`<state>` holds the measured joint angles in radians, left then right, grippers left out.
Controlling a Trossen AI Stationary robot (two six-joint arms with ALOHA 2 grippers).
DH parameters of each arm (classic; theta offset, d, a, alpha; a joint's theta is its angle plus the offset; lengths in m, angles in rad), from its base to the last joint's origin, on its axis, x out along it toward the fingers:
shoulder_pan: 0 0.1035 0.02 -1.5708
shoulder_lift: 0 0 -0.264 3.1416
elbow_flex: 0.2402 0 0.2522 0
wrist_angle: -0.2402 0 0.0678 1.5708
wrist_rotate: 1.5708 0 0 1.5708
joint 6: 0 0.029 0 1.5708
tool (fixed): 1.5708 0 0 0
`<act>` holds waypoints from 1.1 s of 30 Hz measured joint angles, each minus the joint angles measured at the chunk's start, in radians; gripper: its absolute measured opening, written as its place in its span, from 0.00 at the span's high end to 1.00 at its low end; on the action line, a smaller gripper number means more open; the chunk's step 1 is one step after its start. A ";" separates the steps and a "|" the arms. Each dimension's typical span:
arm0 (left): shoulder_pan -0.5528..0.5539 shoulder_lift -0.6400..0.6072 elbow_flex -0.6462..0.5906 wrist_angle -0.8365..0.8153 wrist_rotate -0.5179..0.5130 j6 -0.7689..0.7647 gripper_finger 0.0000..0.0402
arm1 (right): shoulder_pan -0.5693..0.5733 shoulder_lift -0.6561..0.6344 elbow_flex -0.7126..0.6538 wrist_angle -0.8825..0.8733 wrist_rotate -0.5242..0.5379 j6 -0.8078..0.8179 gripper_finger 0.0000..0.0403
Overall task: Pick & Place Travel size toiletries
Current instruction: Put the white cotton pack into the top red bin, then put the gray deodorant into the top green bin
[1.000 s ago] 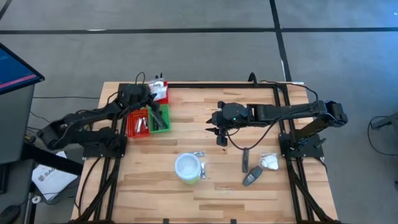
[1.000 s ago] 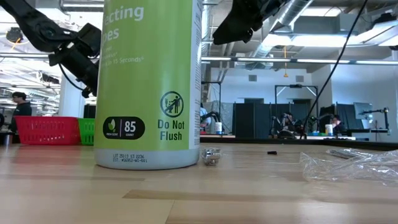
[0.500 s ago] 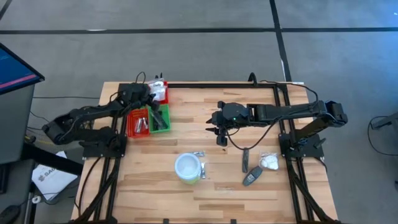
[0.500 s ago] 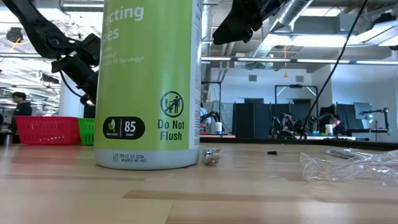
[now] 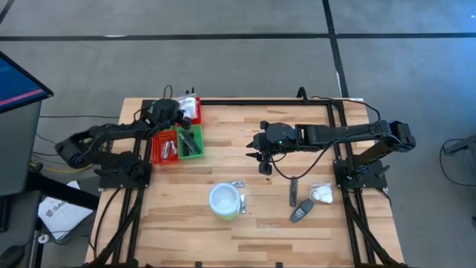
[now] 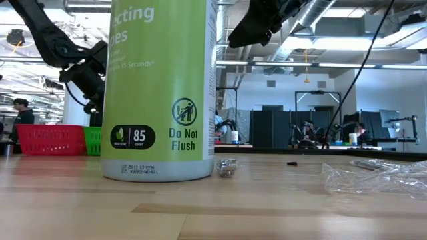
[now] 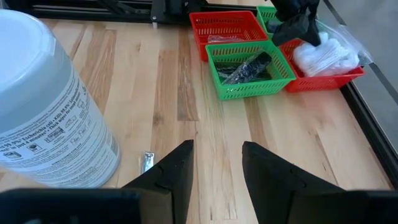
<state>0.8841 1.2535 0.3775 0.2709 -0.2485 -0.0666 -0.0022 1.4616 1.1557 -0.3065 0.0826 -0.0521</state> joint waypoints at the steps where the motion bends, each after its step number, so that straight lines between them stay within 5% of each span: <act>1: 0.000 0.004 0.000 -0.001 0.000 -0.001 0.85 | 0.000 0.000 0.000 0.000 0.000 0.000 0.68; 10: -0.001 0.019 0.000 0.005 0.000 -0.001 0.68 | 0.000 0.000 0.000 0.000 0.000 0.000 0.68; 20: -0.006 -0.136 0.000 -0.020 0.021 -0.002 0.57 | -0.001 0.000 0.000 0.000 0.000 0.000 0.68; 29: -0.009 -0.256 0.000 -0.119 0.108 -0.020 0.54 | 0.000 0.000 0.001 -0.009 0.000 0.001 0.68; 33: -0.011 -0.280 0.000 -0.137 0.224 -0.049 0.54 | 0.006 0.000 0.001 -0.072 -0.004 0.053 0.68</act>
<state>0.8731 0.9734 0.3771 0.1335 -0.0248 -0.1152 0.0041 1.4612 1.1564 -0.3787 0.0785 0.0006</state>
